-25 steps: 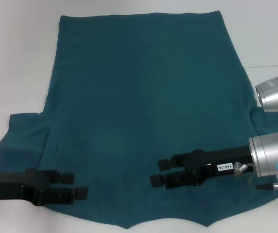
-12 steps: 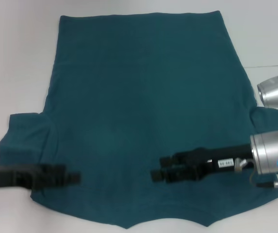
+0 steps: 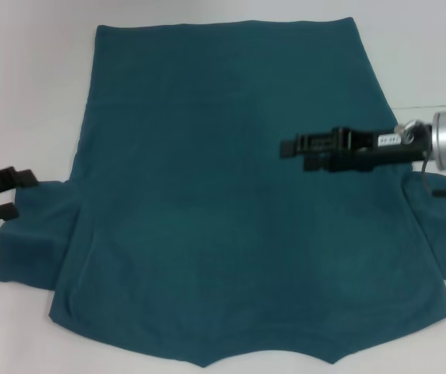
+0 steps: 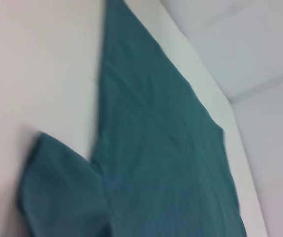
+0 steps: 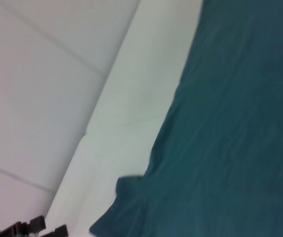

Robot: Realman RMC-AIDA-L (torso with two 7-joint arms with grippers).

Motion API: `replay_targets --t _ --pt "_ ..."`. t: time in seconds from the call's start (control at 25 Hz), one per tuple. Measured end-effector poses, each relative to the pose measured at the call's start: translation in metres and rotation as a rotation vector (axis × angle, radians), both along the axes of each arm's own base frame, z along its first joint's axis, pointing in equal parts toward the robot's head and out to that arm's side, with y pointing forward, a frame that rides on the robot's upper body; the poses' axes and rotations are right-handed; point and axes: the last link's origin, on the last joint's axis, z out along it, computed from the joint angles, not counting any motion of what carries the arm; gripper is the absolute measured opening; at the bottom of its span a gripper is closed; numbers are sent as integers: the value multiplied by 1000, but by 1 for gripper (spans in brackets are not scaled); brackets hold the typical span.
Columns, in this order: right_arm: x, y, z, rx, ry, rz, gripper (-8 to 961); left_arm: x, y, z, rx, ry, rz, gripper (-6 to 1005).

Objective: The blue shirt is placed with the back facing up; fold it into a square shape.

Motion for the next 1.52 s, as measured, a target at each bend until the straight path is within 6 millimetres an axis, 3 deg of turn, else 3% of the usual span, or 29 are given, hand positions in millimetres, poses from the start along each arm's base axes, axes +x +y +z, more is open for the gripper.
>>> replay_targets --t 0.24,0.56,1.52 --pt "1 15 16 37 -40 -54 806 -24 8 0 92 2 135 824" --pt "2 18 18 49 -50 -68 807 -43 15 -11 144 54 235 819" --pt "11 13 18 47 -52 -82 807 -36 19 -41 43 120 209 813"
